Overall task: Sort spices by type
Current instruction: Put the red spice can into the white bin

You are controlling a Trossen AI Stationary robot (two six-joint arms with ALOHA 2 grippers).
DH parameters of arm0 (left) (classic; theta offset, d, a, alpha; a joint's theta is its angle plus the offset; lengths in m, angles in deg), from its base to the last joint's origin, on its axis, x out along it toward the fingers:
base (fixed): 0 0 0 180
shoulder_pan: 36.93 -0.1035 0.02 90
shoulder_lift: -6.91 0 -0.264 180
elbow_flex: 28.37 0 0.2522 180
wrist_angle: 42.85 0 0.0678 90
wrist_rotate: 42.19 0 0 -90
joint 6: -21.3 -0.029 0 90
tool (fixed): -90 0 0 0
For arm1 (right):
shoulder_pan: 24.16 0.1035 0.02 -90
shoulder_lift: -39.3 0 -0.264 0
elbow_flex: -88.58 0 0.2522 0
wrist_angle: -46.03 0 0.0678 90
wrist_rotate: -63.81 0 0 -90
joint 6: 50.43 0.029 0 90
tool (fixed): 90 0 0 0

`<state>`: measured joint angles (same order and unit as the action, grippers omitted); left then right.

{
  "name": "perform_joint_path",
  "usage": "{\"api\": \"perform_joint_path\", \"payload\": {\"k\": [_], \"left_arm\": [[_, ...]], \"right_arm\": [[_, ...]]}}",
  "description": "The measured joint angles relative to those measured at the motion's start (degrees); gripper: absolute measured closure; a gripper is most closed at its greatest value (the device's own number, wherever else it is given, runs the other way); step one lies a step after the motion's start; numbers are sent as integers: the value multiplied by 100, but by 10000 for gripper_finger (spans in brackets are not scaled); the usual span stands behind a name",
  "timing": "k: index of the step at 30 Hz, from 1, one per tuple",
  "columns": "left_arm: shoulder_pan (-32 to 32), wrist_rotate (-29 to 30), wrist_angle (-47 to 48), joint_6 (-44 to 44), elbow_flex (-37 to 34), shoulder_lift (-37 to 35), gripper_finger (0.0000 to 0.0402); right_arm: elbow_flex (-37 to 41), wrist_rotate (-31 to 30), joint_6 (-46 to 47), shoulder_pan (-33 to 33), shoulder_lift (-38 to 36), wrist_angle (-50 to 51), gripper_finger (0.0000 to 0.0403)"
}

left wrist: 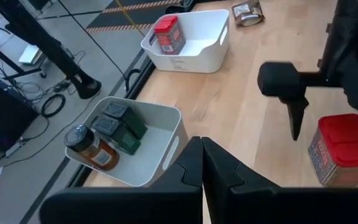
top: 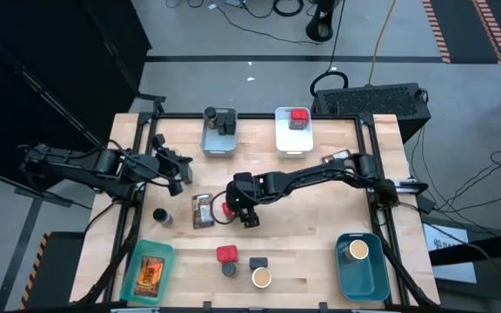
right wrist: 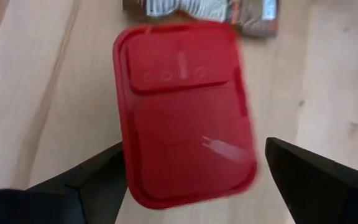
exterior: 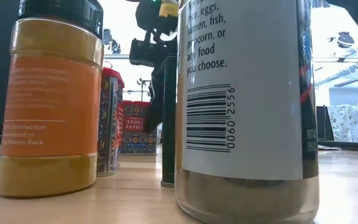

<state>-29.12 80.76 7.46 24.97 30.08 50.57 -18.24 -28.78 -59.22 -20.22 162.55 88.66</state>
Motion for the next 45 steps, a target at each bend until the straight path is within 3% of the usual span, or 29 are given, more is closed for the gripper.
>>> {"api": "perform_joint_path", "payload": {"k": [12, 20, 30, 36, 39, 45], "left_arm": [[0, 10, -2, -103, 0, 11, 400], [0, 10, -2, -104, 0, 11, 400], [0, 10, 22, -105, 0, 11, 400], [-2, 10, 31, -100, 0, 11, 400], [11, 10, 47, -98, 0, 11, 400], [11, 10, 85, 26, 0, 11, 400]], "right_arm": [[0, 315, -201, -72, 18, -140, 120], [7, 335, -380, -115, -116, 86, 222], [11, 419, -579, -708, -1294, 1031, 223], [11, 492, -1067, -1539, -1889, 1603, 223], [30, 961, -1281, -2042, -2047, 1646, 223], [780, 1290, -1658, -2979, -2463, 1217, 223]]}}
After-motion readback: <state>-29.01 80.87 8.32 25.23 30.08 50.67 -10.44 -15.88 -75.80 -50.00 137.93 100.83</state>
